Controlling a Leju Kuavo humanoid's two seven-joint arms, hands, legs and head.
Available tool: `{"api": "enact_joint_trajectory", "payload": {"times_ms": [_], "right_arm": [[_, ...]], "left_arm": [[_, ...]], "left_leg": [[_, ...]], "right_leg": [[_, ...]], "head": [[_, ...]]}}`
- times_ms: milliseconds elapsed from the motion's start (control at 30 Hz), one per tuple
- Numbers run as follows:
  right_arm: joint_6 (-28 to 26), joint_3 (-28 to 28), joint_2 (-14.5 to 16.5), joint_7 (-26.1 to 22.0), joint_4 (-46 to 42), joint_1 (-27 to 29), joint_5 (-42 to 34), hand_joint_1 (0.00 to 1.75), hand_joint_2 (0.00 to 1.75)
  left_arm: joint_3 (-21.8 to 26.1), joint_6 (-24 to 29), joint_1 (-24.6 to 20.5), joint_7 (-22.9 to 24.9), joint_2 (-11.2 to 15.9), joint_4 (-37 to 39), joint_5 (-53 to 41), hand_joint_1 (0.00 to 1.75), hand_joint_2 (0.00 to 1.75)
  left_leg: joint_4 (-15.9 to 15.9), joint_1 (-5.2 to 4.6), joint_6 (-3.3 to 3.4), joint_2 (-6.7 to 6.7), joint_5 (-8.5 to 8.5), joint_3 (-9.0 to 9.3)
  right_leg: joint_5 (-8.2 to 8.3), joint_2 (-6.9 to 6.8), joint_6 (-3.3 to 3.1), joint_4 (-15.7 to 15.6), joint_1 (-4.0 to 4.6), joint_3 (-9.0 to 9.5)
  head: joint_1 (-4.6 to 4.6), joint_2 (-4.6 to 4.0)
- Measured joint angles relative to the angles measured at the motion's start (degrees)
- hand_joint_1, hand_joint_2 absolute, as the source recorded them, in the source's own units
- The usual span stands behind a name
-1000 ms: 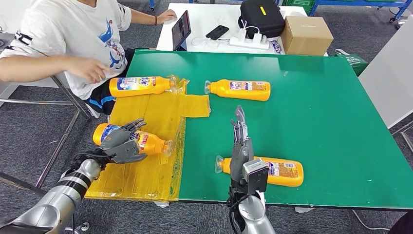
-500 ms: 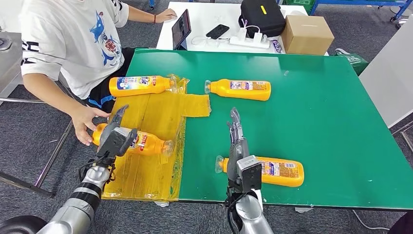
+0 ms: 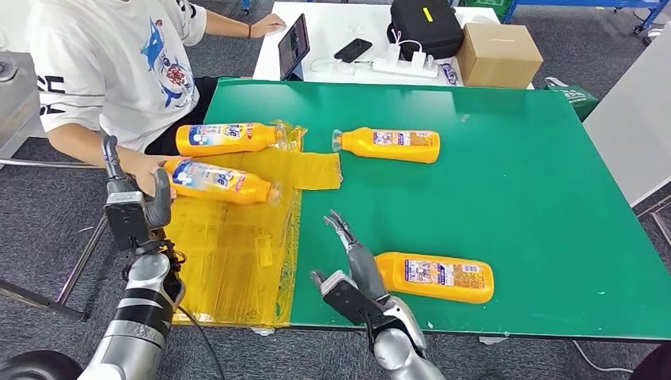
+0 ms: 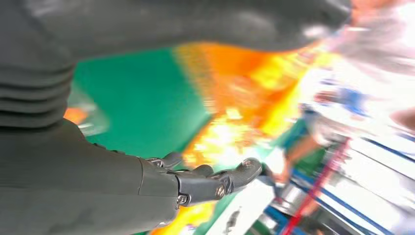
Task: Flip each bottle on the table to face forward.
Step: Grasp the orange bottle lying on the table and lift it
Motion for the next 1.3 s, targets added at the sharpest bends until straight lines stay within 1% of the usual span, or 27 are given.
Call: {"api": "enact_joint_trajectory", "payload": {"times_ms": [100, 233, 367, 467, 567, 667, 733, 833, 1000, 1133, 1300], "right_arm": [[-0.1, -0.8, -4.1, 3.5, -0.9, 0.4, 4.5, 0.00, 1.75], [1.5, -2.9, -10.0, 7.7, -7.1, 2.5, 10.2, 0.00, 1.75], [4.9, -5.2, -15.5, 11.1, -13.9, 5.0, 13.0, 0.00, 1.75], [6.1, -6.3, -18.4, 12.1, -17.0, 6.3, 14.0, 0.00, 1.75], [6.9, -6.7, -20.1, 12.3, -18.5, 6.8, 14.2, 0.00, 1.75], [7.8, -6.6, -20.9, 12.1, -18.7, 6.8, 14.4, 0.00, 1.75], [9.4, -6.5, -21.5, 12.6, -18.5, 6.8, 13.8, 0.00, 1.75], [12.0, -6.3, -22.8, 13.7, -17.8, 6.8, 12.2, 0.00, 1.75], [13.5, -6.3, -24.4, 14.2, -16.9, 6.8, 10.9, 0.00, 1.75], [17.4, -6.0, -26.2, 15.9, -15.7, 6.6, 8.2, 0.00, 1.75], [18.2, -5.9, -28.0, 16.9, -12.9, 4.9, 6.8, 0.00, 1.75]], "left_arm": [[0.7, -3.6, 2.5, 0.0, -0.7, -1.4, 2.5, 0.00, 1.75], [1.3, -6.8, 6.9, 0.2, -1.4, -3.6, 3.0, 0.00, 1.75], [1.6, -9.2, 10.8, 0.3, -1.6, -5.4, 0.2, 0.00, 1.75], [1.6, -9.9, 12.6, 0.4, -1.7, -6.0, -1.8, 0.00, 1.75], [1.6, -10.3, 13.4, 0.3, -1.8, -6.2, -3.2, 0.00, 1.75], [1.5, -11.0, 13.5, 0.2, -2.0, -6.0, -4.0, 0.00, 1.75], [1.5, -11.8, 13.5, 0.1, -2.1, -5.7, -4.4, 0.00, 1.75], [1.5, -12.4, 13.5, 0.1, -2.2, -5.0, -4.8, 0.00, 1.75], [1.4, -12.6, 13.3, 0.1, -2.3, -4.2, -5.0, 0.00, 1.75], [1.4, -13.1, 12.8, 0.1, -2.3, -3.2, -5.3, 0.00, 1.75], [1.1, -13.3, 12.1, 0.1, -2.7, -1.1, -5.5, 0.00, 1.75]], "left_leg": [[0.0, -0.05, 0.02, 0.02, -0.02, -0.02], [0.0, -0.14, 0.07, 0.04, -0.06, -0.07], [0.0, -0.14, 0.08, 0.06, -0.11, -0.14], [0.0, -0.12, 0.08, 0.09, -0.12, -0.15], [0.0, -0.08, 0.07, 0.13, -0.12, -0.15], [0.0, -0.06, 0.07, 0.11, -0.10, -0.15], [0.0, -0.06, 0.07, 0.10, -0.09, -0.14], [0.0, -0.07, 0.07, 0.10, -0.09, -0.15], [0.0, -0.08, 0.07, 0.10, -0.10, -0.16], [0.0, -0.07, 0.07, 0.08, -0.11, -0.17], [0.0, -0.07, 0.08, 0.10, -0.10, -0.12]], "right_leg": [[0.01, 0.00, 0.01, 0.0, -0.03, 0.00], [0.00, 0.01, 0.03, -0.1, -0.10, -0.07], [-0.02, 0.01, 0.04, -0.1, -0.10, -0.17], [-0.02, 0.02, 0.04, -0.1, -0.07, -0.18], [-0.01, 0.02, 0.03, -0.1, -0.04, -0.19], [-0.01, 0.02, 0.03, -0.1, -0.02, -0.18], [0.00, 0.02, 0.03, 0.0, -0.02, -0.17], [0.00, 0.02, 0.03, 0.0, -0.03, -0.17], [-0.01, 0.02, 0.04, -0.1, -0.03, -0.18], [-0.01, 0.02, 0.04, -0.1, -0.03, -0.18], [0.00, 0.02, 0.04, -0.1, -0.03, -0.14]], "head": [[0.01, 0.00], [0.00, 0.00], [-0.02, 0.00], [-0.01, 0.00], [-0.02, 0.00], [-0.02, 0.00], [-0.02, 0.00], [-0.01, 0.00], [-0.02, 0.00], [-0.03, 0.00], [-0.02, 0.00]]}}
